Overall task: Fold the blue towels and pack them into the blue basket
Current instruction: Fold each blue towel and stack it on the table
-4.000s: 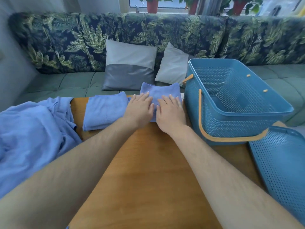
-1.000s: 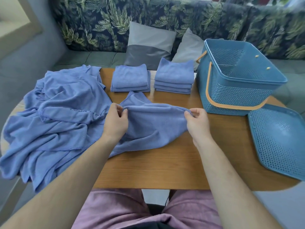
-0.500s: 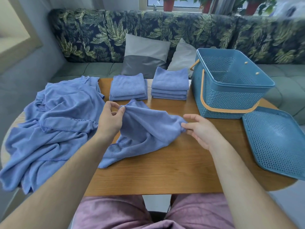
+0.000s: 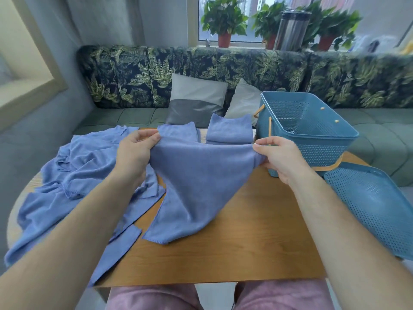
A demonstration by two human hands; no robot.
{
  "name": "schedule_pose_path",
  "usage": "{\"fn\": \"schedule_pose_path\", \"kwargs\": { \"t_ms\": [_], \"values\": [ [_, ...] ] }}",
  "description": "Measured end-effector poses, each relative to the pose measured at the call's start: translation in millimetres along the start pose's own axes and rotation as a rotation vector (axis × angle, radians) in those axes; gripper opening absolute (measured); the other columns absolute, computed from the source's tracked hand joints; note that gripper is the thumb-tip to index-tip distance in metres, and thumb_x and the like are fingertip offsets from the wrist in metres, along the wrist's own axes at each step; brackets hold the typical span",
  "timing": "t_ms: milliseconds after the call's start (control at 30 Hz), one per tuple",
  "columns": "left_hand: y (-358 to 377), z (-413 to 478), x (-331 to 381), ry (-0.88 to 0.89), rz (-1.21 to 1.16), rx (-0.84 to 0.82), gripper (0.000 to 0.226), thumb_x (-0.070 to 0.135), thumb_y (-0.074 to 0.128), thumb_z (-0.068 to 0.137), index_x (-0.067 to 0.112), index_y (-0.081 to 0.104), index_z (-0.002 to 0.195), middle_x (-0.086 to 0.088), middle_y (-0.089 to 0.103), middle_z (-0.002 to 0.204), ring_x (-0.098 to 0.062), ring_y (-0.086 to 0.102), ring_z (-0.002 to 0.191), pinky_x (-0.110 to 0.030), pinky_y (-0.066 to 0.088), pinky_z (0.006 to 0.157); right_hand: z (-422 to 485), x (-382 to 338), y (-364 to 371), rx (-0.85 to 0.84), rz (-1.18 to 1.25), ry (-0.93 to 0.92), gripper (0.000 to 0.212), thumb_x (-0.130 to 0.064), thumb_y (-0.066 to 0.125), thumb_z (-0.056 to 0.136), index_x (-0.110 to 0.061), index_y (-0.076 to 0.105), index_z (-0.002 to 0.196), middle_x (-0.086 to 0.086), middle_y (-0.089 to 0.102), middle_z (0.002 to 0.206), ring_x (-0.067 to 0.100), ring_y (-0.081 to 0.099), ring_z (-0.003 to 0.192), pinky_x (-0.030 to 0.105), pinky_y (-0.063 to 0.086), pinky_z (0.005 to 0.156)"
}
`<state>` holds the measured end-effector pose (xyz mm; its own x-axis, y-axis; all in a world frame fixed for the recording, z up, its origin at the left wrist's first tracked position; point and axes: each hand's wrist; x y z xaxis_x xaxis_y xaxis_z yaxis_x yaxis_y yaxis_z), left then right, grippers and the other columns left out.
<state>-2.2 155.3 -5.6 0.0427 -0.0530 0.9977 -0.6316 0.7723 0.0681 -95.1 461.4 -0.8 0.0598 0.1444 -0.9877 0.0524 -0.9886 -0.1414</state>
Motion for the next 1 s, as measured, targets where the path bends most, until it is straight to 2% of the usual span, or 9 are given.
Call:
{"fn": "schedule_pose_path", "kwargs": {
  "t_ms": [133,233,300,467,567,667,800,900,1000],
  "values": [
    [0.2,9.3,41.3,0.039,-0.041,-0.047,0.005,0.020,0.075,0.088,0.023,0.079,0.090,-0.003,0.075,0.095,-0.016,0.058,0.082,-0.031,0.045,0.068,6.1,-42.9,-1.3,0.047,0.035,-0.120,0.016,-0.009,0.079,0.084,-0.014,0.065,0.087,0.008,0.064,0.088,0.018,0.058,0.072,0.031,0.049,0.063],
    [2.6,12.7,71.1,0.109,-0.048,-0.077,0.012,0.013,0.070,0.093,0.017,0.077,0.101,-0.006,0.074,0.096,-0.011,0.064,0.076,-0.022,0.052,0.065,10.2,-72.0,-2.8,0.054,0.098,-0.177,0.018,-0.005,0.078,0.083,-0.016,0.065,0.088,0.006,0.066,0.091,0.020,0.061,0.081,0.031,0.049,0.068],
    [3.1,12.7,88.3,0.152,-0.032,-0.087,0.014,0.010,0.067,0.094,0.017,0.076,0.101,-0.004,0.074,0.091,-0.011,0.064,0.078,-0.021,0.053,0.068,7.7,-87.5,-5.1,0.014,0.146,-0.190,0.018,0.003,0.073,0.084,-0.013,0.068,0.091,0.005,0.066,0.093,0.019,0.060,0.083,0.027,0.047,0.069],
    [-5.9,3.4,123.6,0.238,-0.020,-0.087,0.017,0.012,0.065,0.092,0.021,0.078,0.098,0.004,0.073,0.081,-0.015,0.062,0.075,-0.040,0.051,0.079,-21.2,-116.2,-20.3,-0.171,0.364,-0.207,0.037,0.022,0.053,0.084,-0.009,0.070,0.095,0.005,0.074,0.109,0.020,0.068,0.091,0.029,0.055,0.074],
    [-8.8,-4.9,139.5,0.280,-0.077,-0.116,0.023,0.005,0.063,0.090,0.019,0.079,0.099,0.001,0.074,0.084,-0.018,0.062,0.082,-0.042,0.049,0.086,-34.4,-126.3,-34.1,-0.255,0.437,-0.298,0.043,0.023,0.048,0.084,-0.008,0.071,0.103,0.005,0.075,0.114,0.022,0.069,0.105,0.032,0.053,0.083],
    [-7.8,-7.4,147.4,0.281,-0.079,-0.147,0.029,0.004,0.064,0.084,0.021,0.080,0.100,0.000,0.076,0.092,-0.018,0.064,0.089,-0.041,0.050,0.094,-39.1,-136.5,-41.8,-0.263,0.472,-0.358,0.038,0.019,0.050,0.086,-0.008,0.072,0.101,0.009,0.075,0.109,0.022,0.069,0.104,0.031,0.053,0.084],
    [-2.8,1.5,143.1,0.241,-0.029,-0.145,0.026,0.008,0.068,0.080,0.022,0.081,0.098,0.003,0.072,0.079,-0.018,0.060,0.077,-0.039,0.049,0.083,-29.4,-138.4,-42.4,-0.162,0.217,-0.451,0.025,0.011,0.067,0.085,-0.011,0.075,0.096,0.005,0.078,0.098,0.015,0.071,0.098,0.027,0.054,0.086],
    [0.8,13.7,132.6,0.226,0.104,-0.203,0.032,0.009,0.077,0.076,0.022,0.077,0.106,-0.001,0.070,0.086,-0.020,0.059,0.073,-0.044,0.052,0.080,-16.6,-132.3,-41.9,-0.099,-0.051,-0.469,0.033,0.008,0.076,0.078,-0.017,0.077,0.098,-0.002,0.078,0.102,0.010,0.070,0.097,0.026,0.053,0.091],
    [8.5,26.2,117.8,0.298,0.342,-0.177,0.044,-0.002,0.078,0.079,0.020,0.072,0.116,-0.001,0.067,0.088,-0.015,0.058,0.071,-0.029,0.054,0.071,-3.3,-124.2,-37.6,-0.089,-0.325,-0.482,0.041,0.004,0.079,0.074,-0.029,0.076,0.099,-0.011,0.075,0.100,0.008,0.068,0.095,0.028,0.054,0.091]
  ]
}}
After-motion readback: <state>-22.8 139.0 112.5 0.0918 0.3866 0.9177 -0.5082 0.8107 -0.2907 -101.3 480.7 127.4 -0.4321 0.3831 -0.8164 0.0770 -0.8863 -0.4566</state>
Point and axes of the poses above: each hand's wrist, its own z-axis towards the middle knuckle, its own y-axis out of the palm, x = y × z
